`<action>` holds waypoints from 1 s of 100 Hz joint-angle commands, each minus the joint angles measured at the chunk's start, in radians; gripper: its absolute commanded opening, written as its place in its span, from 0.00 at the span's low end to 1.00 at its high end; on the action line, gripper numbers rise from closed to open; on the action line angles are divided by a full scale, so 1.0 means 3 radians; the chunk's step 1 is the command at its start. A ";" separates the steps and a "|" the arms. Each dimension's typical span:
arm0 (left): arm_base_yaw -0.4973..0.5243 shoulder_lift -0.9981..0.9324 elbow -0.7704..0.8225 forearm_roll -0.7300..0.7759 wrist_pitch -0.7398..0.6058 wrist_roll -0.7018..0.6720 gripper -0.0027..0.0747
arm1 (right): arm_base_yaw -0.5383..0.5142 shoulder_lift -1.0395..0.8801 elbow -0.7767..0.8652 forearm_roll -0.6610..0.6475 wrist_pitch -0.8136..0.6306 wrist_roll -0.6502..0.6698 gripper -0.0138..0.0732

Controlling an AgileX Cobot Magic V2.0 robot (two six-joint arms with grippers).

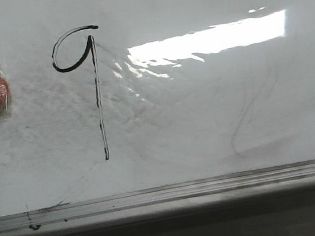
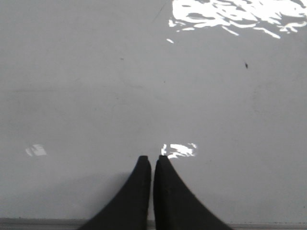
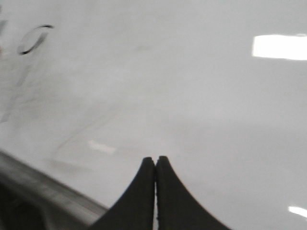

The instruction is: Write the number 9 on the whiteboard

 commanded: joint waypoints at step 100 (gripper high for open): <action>0.0020 -0.0095 0.0135 -0.0032 -0.0186 0.0007 0.01 | -0.1714 -0.0449 0.0035 0.0292 0.0879 -0.0477 0.08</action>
